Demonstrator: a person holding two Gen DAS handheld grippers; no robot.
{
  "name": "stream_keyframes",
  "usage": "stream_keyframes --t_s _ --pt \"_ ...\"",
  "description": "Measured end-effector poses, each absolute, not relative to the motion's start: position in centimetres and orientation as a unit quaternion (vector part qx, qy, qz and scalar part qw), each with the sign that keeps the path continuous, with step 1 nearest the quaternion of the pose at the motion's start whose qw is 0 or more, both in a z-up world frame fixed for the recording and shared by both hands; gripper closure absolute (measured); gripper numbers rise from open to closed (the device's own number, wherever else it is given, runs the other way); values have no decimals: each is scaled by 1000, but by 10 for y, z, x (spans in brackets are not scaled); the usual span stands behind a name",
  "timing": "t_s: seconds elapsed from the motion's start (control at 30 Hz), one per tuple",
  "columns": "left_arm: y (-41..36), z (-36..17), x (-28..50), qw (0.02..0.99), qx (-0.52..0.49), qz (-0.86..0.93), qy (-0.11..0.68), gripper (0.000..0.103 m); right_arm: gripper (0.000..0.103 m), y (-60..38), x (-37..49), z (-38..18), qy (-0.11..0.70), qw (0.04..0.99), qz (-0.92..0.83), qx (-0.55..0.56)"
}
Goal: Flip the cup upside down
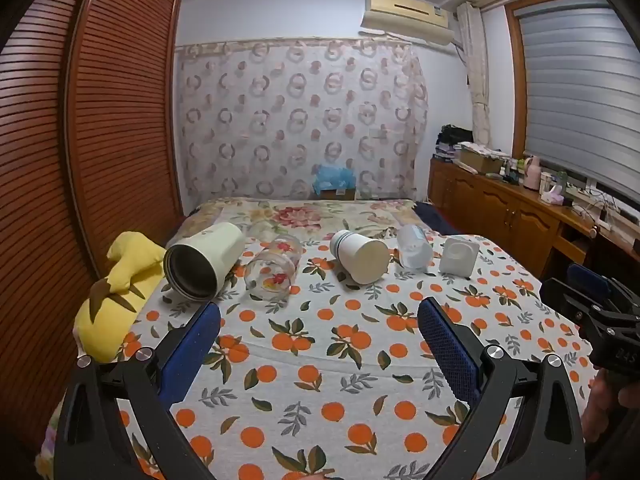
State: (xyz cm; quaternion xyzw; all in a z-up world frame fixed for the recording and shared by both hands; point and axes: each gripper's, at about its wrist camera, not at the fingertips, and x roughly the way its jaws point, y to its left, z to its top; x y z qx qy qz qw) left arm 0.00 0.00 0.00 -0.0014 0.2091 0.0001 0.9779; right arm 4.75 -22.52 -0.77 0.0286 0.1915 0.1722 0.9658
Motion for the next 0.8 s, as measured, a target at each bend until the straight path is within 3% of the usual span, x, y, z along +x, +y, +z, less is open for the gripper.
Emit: stream_keyframes --t_s 0.8 --pt "0 0 -1 978 -3 -2 209 8 3 -226 46 -8 192 966 172 29"
